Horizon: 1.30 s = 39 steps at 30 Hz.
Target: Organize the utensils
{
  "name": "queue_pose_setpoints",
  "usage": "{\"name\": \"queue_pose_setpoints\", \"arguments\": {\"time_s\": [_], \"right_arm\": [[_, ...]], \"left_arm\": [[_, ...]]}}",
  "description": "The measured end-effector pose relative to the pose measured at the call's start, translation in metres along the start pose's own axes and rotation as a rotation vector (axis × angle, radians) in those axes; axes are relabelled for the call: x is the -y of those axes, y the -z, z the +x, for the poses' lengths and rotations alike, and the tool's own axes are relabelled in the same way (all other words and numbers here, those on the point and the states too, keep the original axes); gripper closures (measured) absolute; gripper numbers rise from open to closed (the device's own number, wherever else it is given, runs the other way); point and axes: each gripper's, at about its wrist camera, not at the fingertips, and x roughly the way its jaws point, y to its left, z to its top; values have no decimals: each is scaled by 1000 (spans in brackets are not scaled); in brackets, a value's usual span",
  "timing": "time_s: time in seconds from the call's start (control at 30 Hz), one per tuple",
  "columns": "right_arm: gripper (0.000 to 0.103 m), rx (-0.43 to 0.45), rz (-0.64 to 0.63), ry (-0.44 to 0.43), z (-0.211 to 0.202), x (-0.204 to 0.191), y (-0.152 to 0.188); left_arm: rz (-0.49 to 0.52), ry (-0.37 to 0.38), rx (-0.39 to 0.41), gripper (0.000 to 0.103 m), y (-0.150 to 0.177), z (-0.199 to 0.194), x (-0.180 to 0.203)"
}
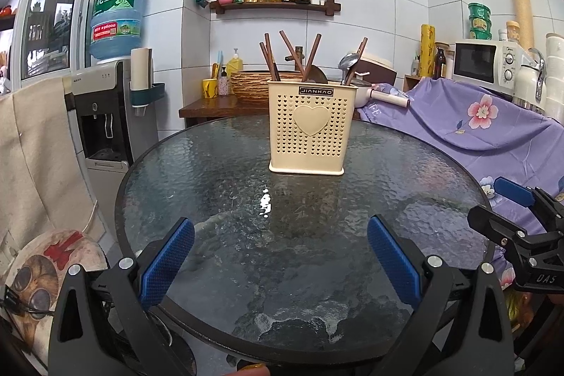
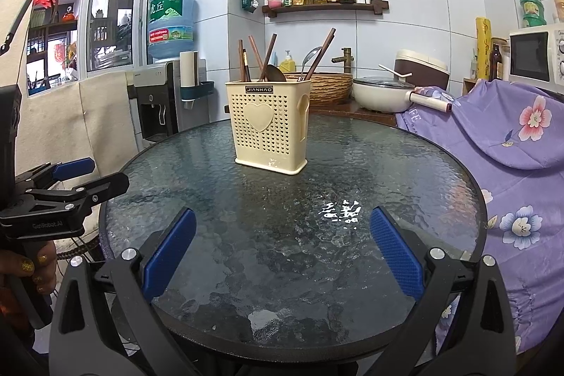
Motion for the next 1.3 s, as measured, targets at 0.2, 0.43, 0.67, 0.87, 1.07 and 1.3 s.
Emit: {"name": "queue_pose_setpoints", "arguments": {"time_s": [0.2, 0.43, 0.67, 0.87, 1.07, 1.3], "right_arm": [[6, -1, -1, -1, 0, 0, 0], [6, -1, -1, -2, 0, 0, 0], [6, -3, -2, -1, 1, 0, 0], [6, -3, -4, -1, 2, -2, 0], [6, -3, -3, 0, 2, -3, 1], [6, -5, -3, 0, 2, -4, 2]], "left_arm": [[-1, 1, 1, 6, 0, 0, 0], [0, 1, 1, 6, 0, 0, 0], [-12, 23, 16, 6, 0, -3, -1], [-10, 19, 0, 6, 0, -2, 0], [-13, 12, 12, 6, 0, -5, 0], [-29, 2, -3, 6, -1, -3, -1]]}}
